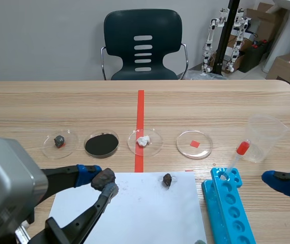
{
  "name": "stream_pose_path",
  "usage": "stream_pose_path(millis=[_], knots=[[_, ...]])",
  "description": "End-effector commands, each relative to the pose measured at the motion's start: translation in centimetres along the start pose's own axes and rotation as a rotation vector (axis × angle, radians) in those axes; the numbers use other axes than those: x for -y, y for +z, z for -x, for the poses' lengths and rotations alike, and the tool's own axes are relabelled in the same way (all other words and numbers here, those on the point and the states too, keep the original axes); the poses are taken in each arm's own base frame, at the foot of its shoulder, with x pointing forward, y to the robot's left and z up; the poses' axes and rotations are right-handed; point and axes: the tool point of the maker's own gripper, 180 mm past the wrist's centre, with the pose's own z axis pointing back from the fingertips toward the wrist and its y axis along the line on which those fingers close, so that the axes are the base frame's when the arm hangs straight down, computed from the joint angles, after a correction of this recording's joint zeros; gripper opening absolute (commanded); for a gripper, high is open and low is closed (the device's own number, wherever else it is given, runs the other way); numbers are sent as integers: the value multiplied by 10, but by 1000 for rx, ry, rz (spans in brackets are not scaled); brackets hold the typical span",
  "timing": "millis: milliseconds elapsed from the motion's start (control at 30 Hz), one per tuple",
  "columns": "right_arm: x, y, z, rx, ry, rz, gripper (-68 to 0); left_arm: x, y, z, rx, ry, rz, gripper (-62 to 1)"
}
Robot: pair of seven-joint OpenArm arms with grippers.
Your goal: Put the middle mineral back
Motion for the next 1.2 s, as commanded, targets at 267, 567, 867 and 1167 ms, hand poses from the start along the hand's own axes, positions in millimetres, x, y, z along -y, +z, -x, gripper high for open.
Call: stream_pose_path(millis=[267, 567, 867, 1167], knots=[[3, -2, -8, 33, 1, 5, 4, -3, -1, -10, 37, 7, -15, -479], [3, -2, -8, 33, 1, 5, 4, -3, -1, -10, 37, 7, -15, -479], [3, -2, -8, 33, 1, 5, 4, -3, -1, -9, 36, 7, -15, -479], [3, -2, -8, 33, 1, 5, 4, -3, -1, -5, 10, 7, -15, -479]])
